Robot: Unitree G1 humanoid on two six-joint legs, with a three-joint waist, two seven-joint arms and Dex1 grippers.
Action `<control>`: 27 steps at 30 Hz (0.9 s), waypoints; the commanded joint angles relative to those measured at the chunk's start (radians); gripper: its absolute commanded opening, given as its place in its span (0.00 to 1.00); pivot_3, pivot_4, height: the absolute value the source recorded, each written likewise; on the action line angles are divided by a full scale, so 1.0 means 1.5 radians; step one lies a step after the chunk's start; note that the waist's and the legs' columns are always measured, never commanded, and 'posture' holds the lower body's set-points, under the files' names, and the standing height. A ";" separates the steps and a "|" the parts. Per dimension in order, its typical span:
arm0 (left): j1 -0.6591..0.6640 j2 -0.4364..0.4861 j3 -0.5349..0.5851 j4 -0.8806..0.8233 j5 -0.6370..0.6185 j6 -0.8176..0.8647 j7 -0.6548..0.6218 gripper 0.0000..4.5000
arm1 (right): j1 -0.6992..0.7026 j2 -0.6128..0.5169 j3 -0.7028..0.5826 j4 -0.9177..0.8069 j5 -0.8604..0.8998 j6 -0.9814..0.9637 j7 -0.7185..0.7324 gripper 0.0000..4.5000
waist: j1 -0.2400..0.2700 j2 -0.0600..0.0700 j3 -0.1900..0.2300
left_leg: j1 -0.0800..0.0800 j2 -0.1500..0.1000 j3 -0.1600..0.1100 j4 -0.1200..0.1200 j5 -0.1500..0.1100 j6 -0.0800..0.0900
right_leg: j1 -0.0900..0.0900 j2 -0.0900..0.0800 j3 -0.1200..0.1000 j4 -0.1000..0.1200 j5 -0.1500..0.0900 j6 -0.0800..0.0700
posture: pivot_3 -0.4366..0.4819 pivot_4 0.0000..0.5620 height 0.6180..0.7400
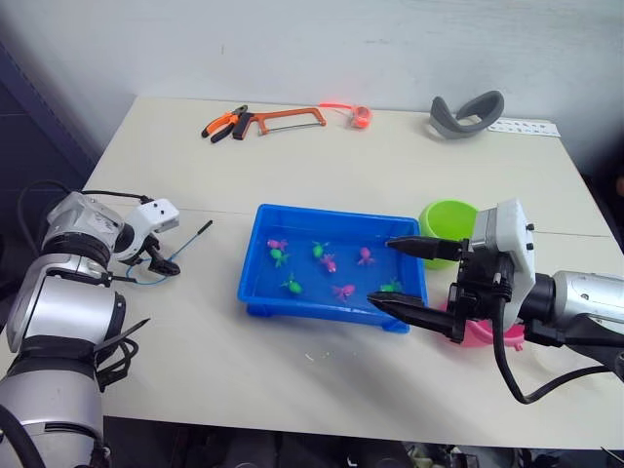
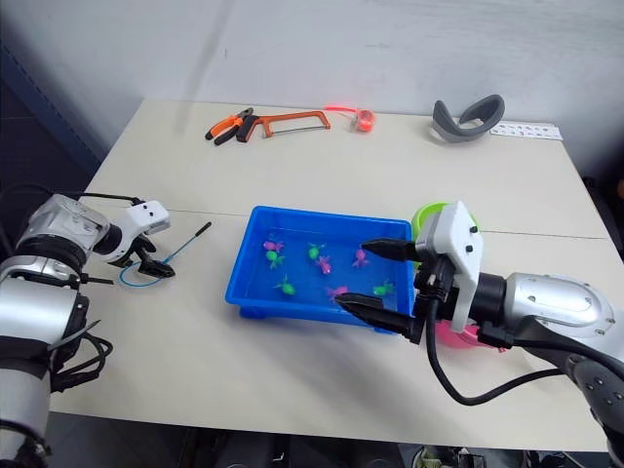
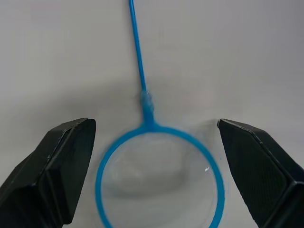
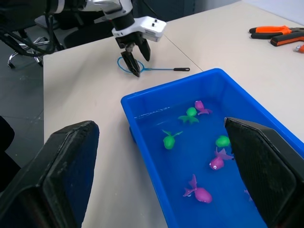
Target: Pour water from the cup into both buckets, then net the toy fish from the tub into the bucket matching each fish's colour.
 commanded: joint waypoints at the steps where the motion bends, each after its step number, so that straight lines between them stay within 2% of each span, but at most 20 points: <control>1: -0.028 -0.003 0.025 0.001 -0.007 0.019 0.012 1.00 | -0.002 -0.008 -0.025 -0.023 0.015 -0.003 -0.003 0.99 | 0.000 0.000 0.000 | 0.000 0.000 0.000 0.000 0.000 0.000 | 0.000 0.000 0.000 0.000 0.000 0.000 | 0.48 0.27 1.00; 14: -0.019 -0.028 0.032 0.007 0.012 0.025 0.069 1.00 | -0.003 -0.013 -0.035 -0.036 0.028 -0.004 -0.022 0.99 | 0.000 0.000 0.000 | 0.000 0.000 0.000 0.001 0.000 0.000 | 0.000 0.000 0.000 0.001 0.000 0.000 | 0.48 0.27 1.00; 22: -0.008 -0.032 0.032 0.008 0.012 0.030 0.074 1.00 | 0.004 -0.017 -0.045 -0.041 0.038 -0.005 -0.034 0.99 | 0.000 -0.001 0.000 | 0.000 0.000 0.000 0.001 0.000 0.000 | 0.000 0.000 0.000 0.002 0.000 0.000 | 0.48 0.27 1.00; 25: -0.007 -0.032 0.030 0.008 0.015 0.031 0.071 0.83 | 0.006 -0.017 -0.049 -0.042 0.039 -0.005 -0.036 1.00 | 0.000 -0.001 0.000 | 0.000 0.000 0.000 0.001 0.000 0.000 | 0.000 0.000 -0.001 0.003 0.000 0.000 | 0.48 0.27 1.00; 27: -0.006 -0.031 0.028 0.007 0.017 0.031 0.068 0.62 | 0.007 -0.017 -0.051 -0.042 0.040 -0.005 -0.036 1.00 | -0.001 -0.001 0.000 | 0.000 0.000 0.000 0.001 0.000 0.000 | 0.000 0.000 -0.001 0.003 0.000 0.000 | 0.48 0.27 1.00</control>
